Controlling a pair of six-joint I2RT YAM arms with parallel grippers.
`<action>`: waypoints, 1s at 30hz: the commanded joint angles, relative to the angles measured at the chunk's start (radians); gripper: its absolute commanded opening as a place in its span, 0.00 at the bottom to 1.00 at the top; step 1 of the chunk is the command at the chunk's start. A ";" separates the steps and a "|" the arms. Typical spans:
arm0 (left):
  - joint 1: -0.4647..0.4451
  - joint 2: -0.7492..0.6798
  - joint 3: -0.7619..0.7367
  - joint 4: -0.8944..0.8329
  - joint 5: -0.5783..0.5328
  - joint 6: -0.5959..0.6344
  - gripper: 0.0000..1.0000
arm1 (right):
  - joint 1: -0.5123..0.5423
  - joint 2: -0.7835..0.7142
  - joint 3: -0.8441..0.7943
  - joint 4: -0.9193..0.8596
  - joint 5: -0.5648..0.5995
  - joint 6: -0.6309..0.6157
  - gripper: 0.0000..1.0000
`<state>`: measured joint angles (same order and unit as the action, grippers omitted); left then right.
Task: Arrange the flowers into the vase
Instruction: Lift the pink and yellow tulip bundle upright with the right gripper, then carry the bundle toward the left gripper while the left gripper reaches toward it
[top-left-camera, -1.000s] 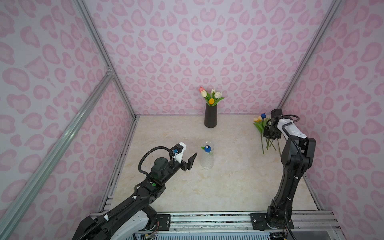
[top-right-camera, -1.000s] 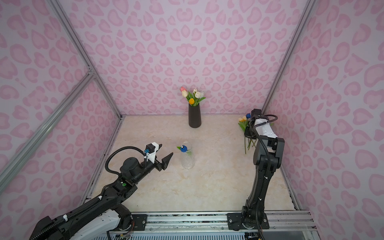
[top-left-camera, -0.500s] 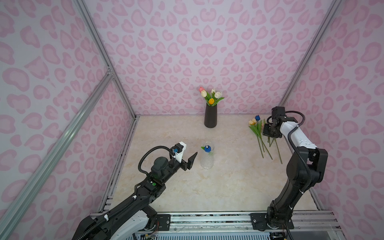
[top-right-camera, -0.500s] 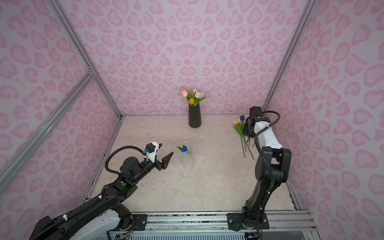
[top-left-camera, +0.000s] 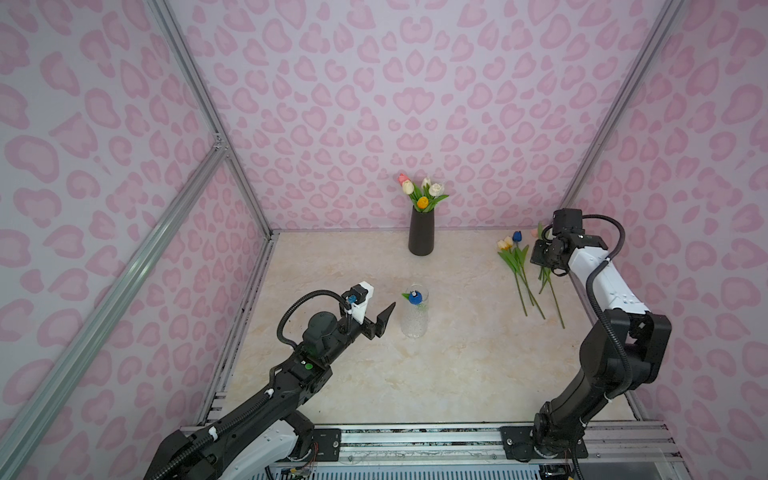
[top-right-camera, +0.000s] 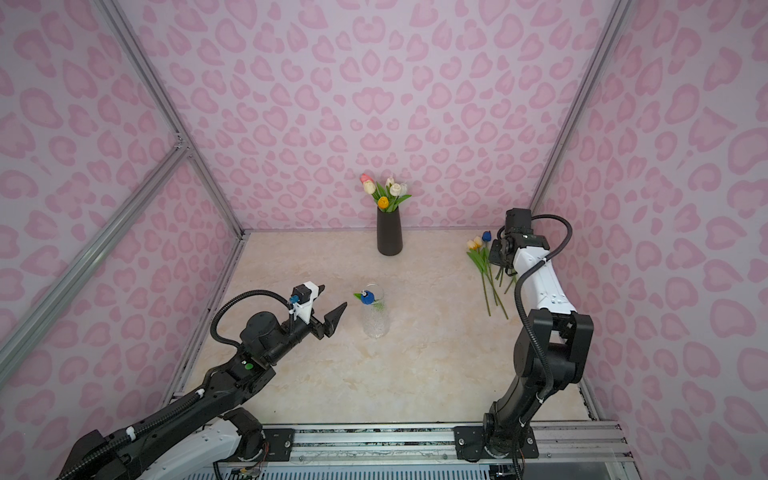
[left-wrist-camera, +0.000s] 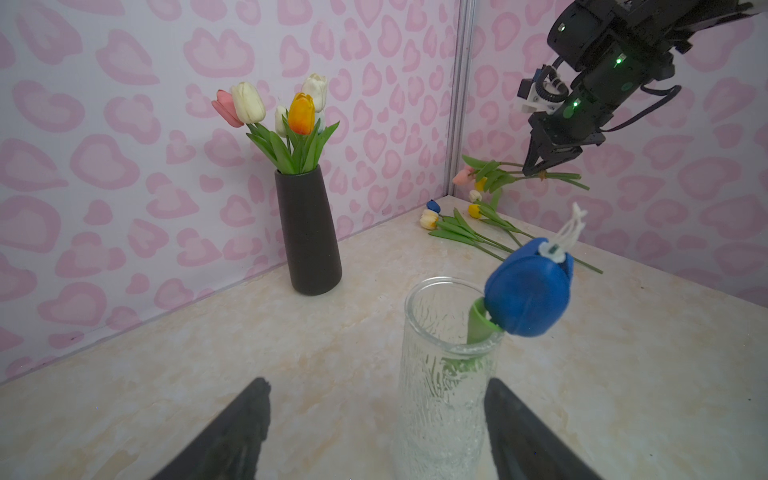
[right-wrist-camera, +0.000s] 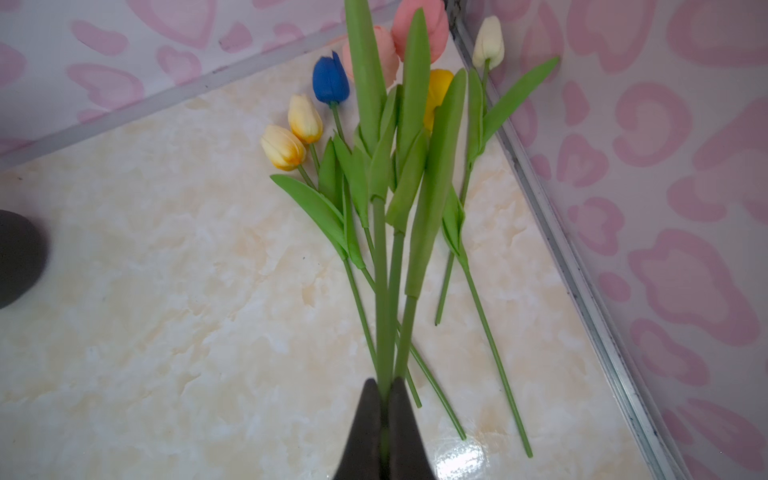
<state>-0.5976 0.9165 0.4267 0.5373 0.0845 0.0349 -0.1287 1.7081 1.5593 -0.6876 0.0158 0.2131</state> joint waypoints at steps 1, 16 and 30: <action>-0.001 -0.020 0.006 0.033 -0.024 0.011 0.82 | 0.004 -0.059 -0.011 0.079 -0.055 -0.021 0.00; 0.001 -0.047 0.029 0.065 -0.100 0.083 0.82 | 0.204 -0.526 -0.564 1.245 -0.677 0.153 0.00; 0.008 -0.076 0.076 0.079 -0.079 0.130 0.82 | 0.498 -0.153 -0.665 2.248 -0.809 0.428 0.00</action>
<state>-0.5930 0.8577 0.4770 0.5846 -0.0032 0.1375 0.3531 1.5066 0.8822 1.3079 -0.7666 0.5510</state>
